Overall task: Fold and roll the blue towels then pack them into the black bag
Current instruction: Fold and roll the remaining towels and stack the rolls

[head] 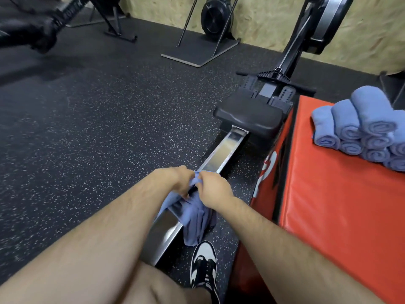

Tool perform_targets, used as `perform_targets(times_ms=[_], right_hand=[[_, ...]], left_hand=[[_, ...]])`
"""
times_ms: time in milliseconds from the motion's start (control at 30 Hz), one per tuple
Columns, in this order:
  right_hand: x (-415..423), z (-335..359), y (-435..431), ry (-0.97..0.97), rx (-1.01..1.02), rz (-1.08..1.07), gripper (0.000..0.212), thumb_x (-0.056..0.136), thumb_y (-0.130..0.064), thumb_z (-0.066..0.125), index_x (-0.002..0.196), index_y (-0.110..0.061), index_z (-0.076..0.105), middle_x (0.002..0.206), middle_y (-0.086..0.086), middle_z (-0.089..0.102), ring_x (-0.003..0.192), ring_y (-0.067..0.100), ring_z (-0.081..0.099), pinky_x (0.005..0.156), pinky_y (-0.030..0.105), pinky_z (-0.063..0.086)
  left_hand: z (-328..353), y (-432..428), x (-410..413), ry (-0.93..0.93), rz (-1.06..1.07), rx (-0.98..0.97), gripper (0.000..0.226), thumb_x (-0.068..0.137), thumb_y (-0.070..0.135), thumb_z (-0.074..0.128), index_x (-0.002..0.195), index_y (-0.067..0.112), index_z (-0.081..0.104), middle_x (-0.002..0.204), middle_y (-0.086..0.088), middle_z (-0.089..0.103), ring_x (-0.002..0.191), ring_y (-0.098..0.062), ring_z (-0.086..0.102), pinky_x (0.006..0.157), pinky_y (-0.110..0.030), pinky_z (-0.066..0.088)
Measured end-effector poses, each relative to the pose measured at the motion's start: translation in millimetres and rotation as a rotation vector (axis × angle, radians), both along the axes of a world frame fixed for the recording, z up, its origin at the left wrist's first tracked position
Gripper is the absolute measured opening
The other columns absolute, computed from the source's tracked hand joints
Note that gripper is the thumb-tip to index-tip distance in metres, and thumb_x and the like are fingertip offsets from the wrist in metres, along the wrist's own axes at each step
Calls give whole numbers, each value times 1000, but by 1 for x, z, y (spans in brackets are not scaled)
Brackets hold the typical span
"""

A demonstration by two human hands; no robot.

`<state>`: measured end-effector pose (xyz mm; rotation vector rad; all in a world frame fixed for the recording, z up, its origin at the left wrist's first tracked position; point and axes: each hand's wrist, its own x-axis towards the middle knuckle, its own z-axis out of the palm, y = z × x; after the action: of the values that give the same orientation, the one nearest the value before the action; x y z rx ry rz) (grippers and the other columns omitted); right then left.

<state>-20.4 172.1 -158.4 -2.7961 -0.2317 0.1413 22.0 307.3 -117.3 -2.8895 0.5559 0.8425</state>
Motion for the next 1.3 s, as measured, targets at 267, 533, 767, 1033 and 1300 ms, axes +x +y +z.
perform_targets(times_ms=[267, 533, 767, 1033, 1300], right_hand=[[5, 99, -61, -146, 316, -104, 11, 89, -18, 59, 98, -17, 64, 91, 4, 68, 89, 26, 62, 73, 35, 48], [-12, 173, -129, -249, 353, -143, 24, 85, -21, 64, 67, -10, 52, 63, 0, 50, 62, 17, 43, 54, 31, 32], [-68, 243, -210, -329, 597, -254, 13, 96, -15, 56, 87, -7, 57, 71, -7, 52, 65, 8, 45, 60, 25, 39], [-147, 294, -312, -308, 936, -419, 23, 90, -34, 59, 94, -13, 69, 89, 15, 73, 78, 17, 63, 71, 37, 47], [-181, 229, -401, -139, 578, -663, 19, 95, -19, 52, 97, -5, 65, 89, 10, 66, 74, 20, 55, 63, 30, 43]], left_hand=[[28, -13, 7, -235, 162, -478, 13, 86, 20, 61, 78, 21, 51, 86, -1, 63, 84, -27, 58, 67, -33, 41], [121, -94, -28, -423, 114, -1138, 22, 80, 5, 58, 94, 19, 67, 85, 9, 68, 77, -8, 57, 65, -20, 42], [172, -177, -60, -372, 32, -1444, 44, 86, 15, 65, 129, 23, 64, 116, 12, 67, 105, 5, 61, 87, -19, 49], [203, -255, -101, 143, -109, -1415, 36, 80, 35, 76, 109, 16, 67, 107, -9, 71, 96, -13, 64, 88, -43, 49], [198, -319, -110, -65, -213, -935, 22, 74, 41, 79, 73, 25, 65, 64, 9, 59, 61, -10, 52, 64, -32, 43]])
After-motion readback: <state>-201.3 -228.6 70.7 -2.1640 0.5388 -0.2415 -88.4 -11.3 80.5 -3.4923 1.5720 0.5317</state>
